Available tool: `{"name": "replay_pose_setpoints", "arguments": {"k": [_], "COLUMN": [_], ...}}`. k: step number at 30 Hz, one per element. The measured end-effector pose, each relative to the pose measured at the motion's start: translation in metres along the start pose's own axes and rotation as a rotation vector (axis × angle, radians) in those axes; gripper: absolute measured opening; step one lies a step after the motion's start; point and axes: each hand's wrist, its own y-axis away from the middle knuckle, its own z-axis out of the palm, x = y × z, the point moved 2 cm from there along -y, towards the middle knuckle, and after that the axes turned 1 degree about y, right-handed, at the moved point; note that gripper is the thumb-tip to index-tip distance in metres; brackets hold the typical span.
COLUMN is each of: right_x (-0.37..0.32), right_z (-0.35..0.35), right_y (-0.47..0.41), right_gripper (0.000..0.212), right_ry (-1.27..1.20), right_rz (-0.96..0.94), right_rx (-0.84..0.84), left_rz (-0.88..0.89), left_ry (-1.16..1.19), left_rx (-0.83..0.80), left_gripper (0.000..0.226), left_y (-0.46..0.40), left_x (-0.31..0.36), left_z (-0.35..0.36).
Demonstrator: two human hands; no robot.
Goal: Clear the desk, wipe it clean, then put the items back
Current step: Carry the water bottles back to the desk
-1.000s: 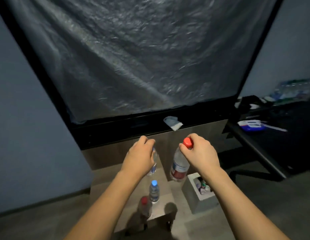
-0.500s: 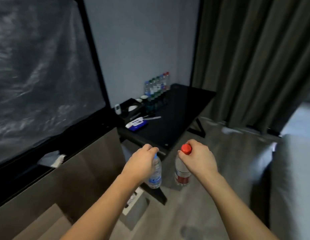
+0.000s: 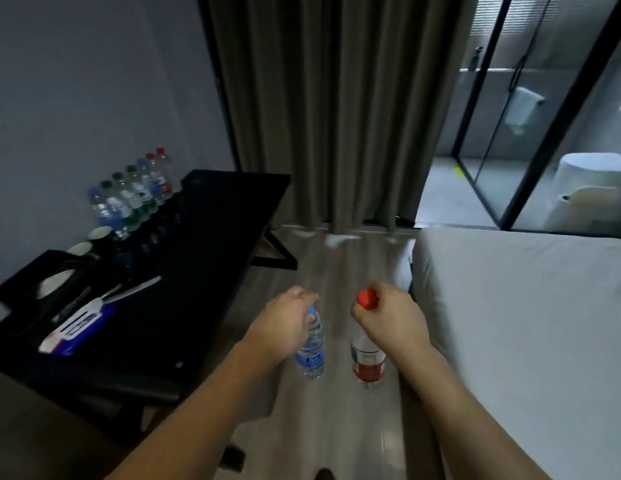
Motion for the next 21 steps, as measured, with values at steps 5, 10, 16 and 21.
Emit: {"name": "replay_pose_setpoints", "arguments": {"k": [5,10,16,21], "right_x": [0.004,0.007,0.017,0.007], "right_z": [-0.009,-0.014,0.017,0.043], "right_y": [-0.108,-0.212,-0.348,-0.460], "right_gripper": [0.023,0.023,0.023,0.024], "right_ry": [0.030,-0.009,-0.017,-0.036], "right_rz": [0.059,0.074,0.063,-0.027], "right_rx": [0.002,0.041,-0.005,-0.130], "left_rz": [0.083,0.154,0.099,-0.036], "left_ry": [0.021,0.034,0.087,0.081], "left_rx": [0.041,0.112,0.138,0.109], "left_gripper": [0.045,0.044,0.043,0.043], "left_y": [-0.124,-0.235,-0.357,-0.444], "left_x": [-0.003,-0.009,-0.042,-0.079], "left_z": [-0.019,-0.040,-0.047,-0.065]}}
